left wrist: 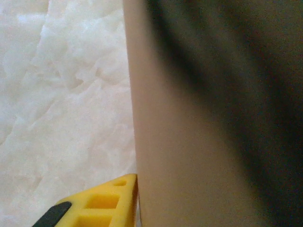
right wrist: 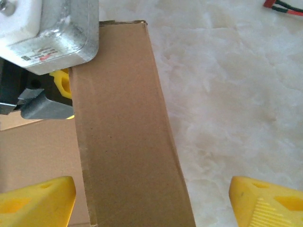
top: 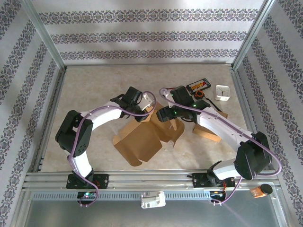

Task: Fold the paper box

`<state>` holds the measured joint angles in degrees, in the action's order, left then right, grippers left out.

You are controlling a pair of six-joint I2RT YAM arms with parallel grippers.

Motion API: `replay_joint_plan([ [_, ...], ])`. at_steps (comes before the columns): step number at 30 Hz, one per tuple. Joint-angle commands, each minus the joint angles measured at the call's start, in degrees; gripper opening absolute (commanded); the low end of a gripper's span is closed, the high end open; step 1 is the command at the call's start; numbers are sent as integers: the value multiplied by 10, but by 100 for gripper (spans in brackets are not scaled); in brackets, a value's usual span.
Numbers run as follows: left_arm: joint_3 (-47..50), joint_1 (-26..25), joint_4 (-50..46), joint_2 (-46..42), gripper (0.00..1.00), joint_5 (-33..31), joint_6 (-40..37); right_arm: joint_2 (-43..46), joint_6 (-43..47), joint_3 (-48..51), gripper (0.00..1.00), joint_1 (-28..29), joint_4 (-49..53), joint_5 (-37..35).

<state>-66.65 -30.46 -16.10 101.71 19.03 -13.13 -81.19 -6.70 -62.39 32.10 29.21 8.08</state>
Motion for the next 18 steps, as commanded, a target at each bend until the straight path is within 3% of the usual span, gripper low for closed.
replay_joint_plan([
  [1,31,-7,29,0,20,-28,38,-19,31,5,80,-16,-16,110],
  [5,43,-9,56,-5,21,-17,47,-35,22,10,70,-25,-29,166],
  [8,38,-9,64,0,39,-17,60,-39,7,18,65,-24,-49,193],
  [12,33,-9,83,12,40,-7,64,-38,10,20,63,-21,-50,186],
  [15,18,-9,75,25,34,1,58,-35,13,21,63,-21,-48,183],
  [18,4,-9,71,38,16,6,58,-33,12,23,62,-21,-50,189],
])
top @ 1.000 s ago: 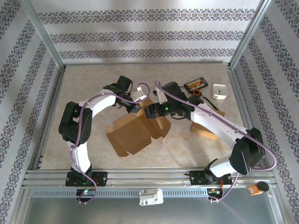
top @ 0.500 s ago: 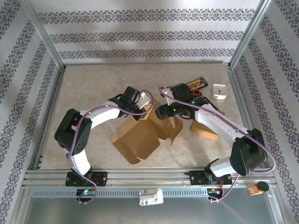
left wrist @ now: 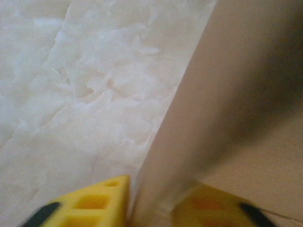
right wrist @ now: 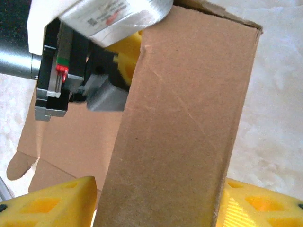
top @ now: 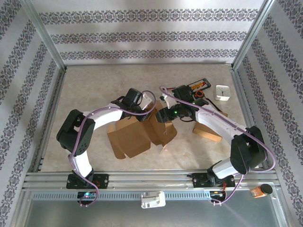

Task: Fold the paper box

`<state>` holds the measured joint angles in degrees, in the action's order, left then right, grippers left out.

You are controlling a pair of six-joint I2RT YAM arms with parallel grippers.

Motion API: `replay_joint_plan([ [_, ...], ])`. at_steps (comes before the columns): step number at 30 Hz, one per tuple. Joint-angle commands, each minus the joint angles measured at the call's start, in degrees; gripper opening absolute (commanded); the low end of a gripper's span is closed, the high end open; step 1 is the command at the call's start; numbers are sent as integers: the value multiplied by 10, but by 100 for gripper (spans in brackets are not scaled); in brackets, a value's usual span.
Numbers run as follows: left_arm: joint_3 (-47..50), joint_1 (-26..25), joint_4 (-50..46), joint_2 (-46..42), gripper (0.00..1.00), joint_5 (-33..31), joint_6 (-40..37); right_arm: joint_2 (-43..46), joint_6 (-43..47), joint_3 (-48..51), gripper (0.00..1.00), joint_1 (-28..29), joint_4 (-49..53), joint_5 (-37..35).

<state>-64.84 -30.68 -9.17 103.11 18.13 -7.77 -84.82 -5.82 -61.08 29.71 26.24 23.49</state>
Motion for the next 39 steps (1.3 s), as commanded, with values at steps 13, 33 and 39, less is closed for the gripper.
replay_joint_plan([
  [13,5,-16,25,38,6,-32,-37,62,-145,26,88,-56,-94,79],
  [33,22,-26,76,33,17,16,-62,-42,-176,51,53,-111,-141,205],
  [39,-8,-26,64,60,45,22,-82,-52,-155,45,50,-107,-138,209],
])
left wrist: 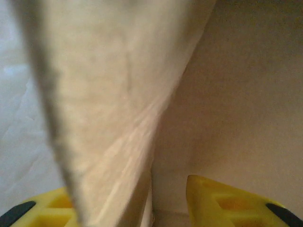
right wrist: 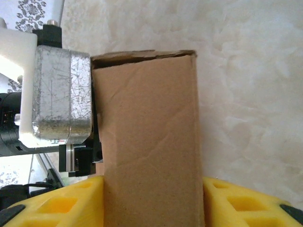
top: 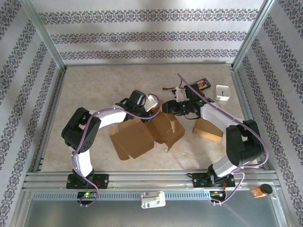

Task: Fold the paper box

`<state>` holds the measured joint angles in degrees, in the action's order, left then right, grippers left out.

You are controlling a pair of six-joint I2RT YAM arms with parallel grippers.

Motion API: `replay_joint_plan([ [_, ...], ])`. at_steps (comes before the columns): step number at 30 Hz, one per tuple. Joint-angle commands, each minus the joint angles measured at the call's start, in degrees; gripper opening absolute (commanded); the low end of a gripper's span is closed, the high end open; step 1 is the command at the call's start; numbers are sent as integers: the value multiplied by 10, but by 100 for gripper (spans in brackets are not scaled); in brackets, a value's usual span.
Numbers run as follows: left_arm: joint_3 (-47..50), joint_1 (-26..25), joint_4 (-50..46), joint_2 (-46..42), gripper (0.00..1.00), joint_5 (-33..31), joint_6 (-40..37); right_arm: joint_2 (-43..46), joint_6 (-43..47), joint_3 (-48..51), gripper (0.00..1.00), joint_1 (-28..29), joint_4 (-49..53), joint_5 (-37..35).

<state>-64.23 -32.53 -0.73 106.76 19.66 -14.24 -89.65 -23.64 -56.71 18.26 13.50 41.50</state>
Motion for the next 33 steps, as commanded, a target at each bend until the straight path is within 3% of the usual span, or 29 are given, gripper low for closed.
replay_joint_plan([
  [1,-19,-8,-20,27,44,5,-19,-5,28,-1,50,7,-7,28],
  [15,-33,-3,-3,25,37,-16,-6,-5,52,-28,50,19,32,23],
  [20,-38,1,-2,25,21,-20,4,-2,65,-37,50,25,52,15],
  [24,-36,1,5,25,0,-25,10,2,66,-36,50,26,56,10],
  [28,-23,1,24,17,0,-25,17,9,65,-36,50,28,57,9],
  [31,-27,2,29,14,31,-21,29,13,68,-37,50,31,62,6],
  [33,-32,4,35,15,31,-17,38,14,70,-38,50,33,65,6],
])
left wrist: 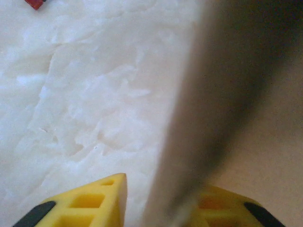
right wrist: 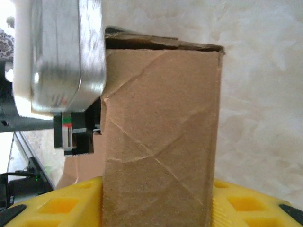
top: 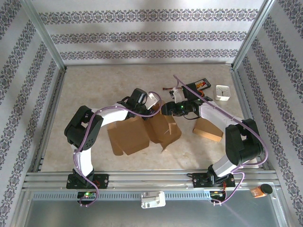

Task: Fold the paper box

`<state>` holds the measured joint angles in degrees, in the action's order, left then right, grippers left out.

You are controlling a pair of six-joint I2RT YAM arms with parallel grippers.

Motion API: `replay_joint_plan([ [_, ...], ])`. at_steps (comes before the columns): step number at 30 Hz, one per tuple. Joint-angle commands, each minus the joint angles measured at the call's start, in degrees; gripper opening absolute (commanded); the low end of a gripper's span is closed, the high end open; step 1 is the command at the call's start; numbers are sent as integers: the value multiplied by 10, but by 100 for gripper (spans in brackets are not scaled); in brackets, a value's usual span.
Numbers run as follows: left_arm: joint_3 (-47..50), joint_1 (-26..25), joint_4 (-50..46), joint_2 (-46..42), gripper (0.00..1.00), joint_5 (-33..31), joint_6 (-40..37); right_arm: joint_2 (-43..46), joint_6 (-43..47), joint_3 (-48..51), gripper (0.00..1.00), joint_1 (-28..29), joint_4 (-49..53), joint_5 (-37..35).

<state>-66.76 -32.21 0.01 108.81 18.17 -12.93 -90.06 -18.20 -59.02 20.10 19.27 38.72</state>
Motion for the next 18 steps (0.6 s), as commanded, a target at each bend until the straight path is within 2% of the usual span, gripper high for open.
replay_joint_plan([
  [1,-11,0,28,-5,31,0,27,19,17,-17,50,15,9,33],
  [6,-20,2,32,1,24,4,33,21,19,-16,50,18,14,33],
  [10,-18,3,38,3,1,4,38,22,22,-13,50,19,16,32],
  [13,-14,3,45,3,0,2,45,24,21,-12,50,19,17,31],
  [15,-7,3,57,-1,7,7,53,27,22,-13,50,19,17,31],
  [17,-4,6,68,-6,35,13,66,29,24,-15,50,19,21,31],
  [18,-3,9,73,-8,37,17,72,29,24,-17,50,19,23,31],
])
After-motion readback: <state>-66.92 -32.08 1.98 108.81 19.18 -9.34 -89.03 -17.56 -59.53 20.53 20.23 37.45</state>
